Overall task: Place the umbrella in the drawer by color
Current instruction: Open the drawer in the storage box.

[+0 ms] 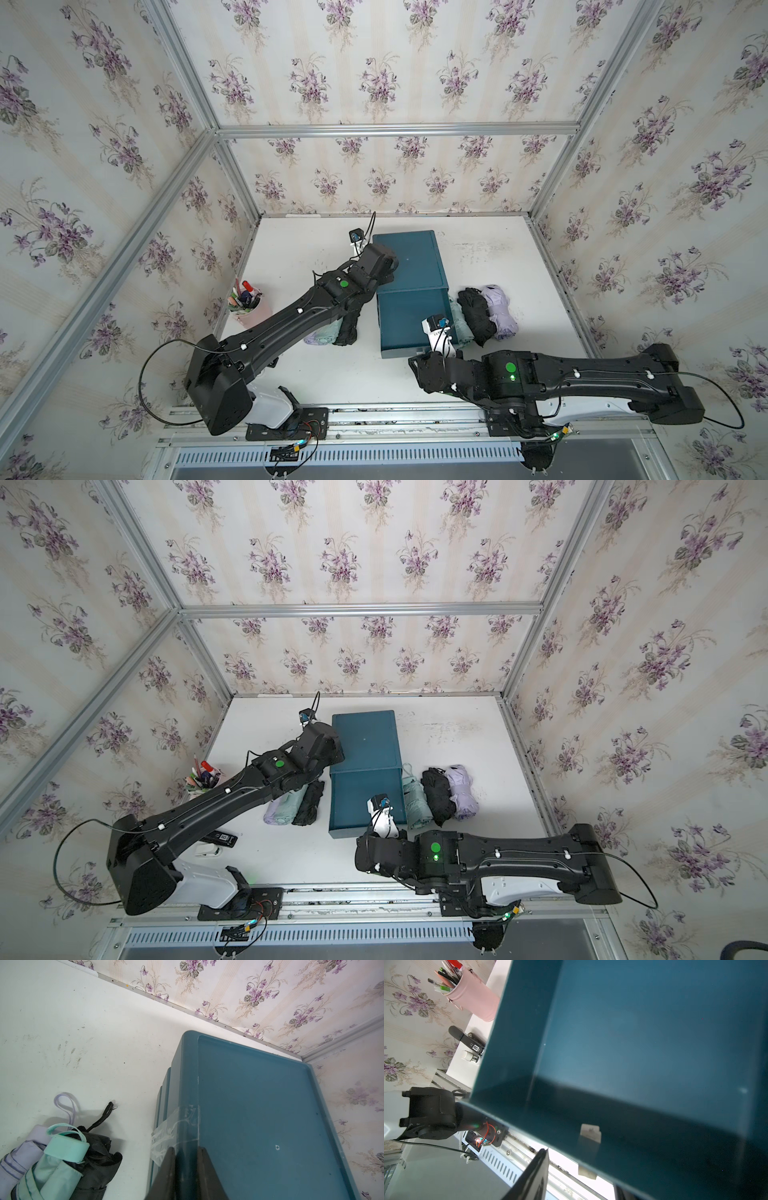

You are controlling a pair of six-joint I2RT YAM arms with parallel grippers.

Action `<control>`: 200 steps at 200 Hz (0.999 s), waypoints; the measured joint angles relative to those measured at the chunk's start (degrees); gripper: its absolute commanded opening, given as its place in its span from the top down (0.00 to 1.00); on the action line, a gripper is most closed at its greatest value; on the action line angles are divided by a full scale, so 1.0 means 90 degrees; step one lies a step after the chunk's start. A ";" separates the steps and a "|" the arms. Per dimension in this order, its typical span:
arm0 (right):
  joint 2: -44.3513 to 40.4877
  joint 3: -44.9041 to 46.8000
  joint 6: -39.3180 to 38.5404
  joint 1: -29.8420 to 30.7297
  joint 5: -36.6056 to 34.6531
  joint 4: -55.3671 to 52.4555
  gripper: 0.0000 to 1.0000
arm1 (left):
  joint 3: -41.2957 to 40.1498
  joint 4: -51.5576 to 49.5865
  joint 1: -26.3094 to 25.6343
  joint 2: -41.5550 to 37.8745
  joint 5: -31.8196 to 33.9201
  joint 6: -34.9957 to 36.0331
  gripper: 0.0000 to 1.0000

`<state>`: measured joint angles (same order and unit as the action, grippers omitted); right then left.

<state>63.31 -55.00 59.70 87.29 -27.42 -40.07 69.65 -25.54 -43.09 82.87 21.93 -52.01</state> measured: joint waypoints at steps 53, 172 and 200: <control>-0.0488 -0.0765 -0.0221 0.0015 -0.0289 -0.0678 0.31 | 0.0141 -0.0121 0.0012 0.0053 0.0066 0.0296 0.56; -0.0930 -0.0709 -0.1511 -0.4665 0.0510 -0.1277 0.47 | 0.0153 -0.1222 0.0002 -0.1654 -0.1020 0.1664 0.25; -0.1039 0.0372 -0.1809 -0.5285 0.1350 -0.0874 0.47 | -0.0716 -0.1224 -0.0002 -0.2790 -0.1226 0.1732 0.18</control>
<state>53.95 -51.66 43.42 39.72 -15.27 -47.94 63.20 -36.56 -43.11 57.76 10.90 -36.42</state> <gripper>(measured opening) 0.531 0.812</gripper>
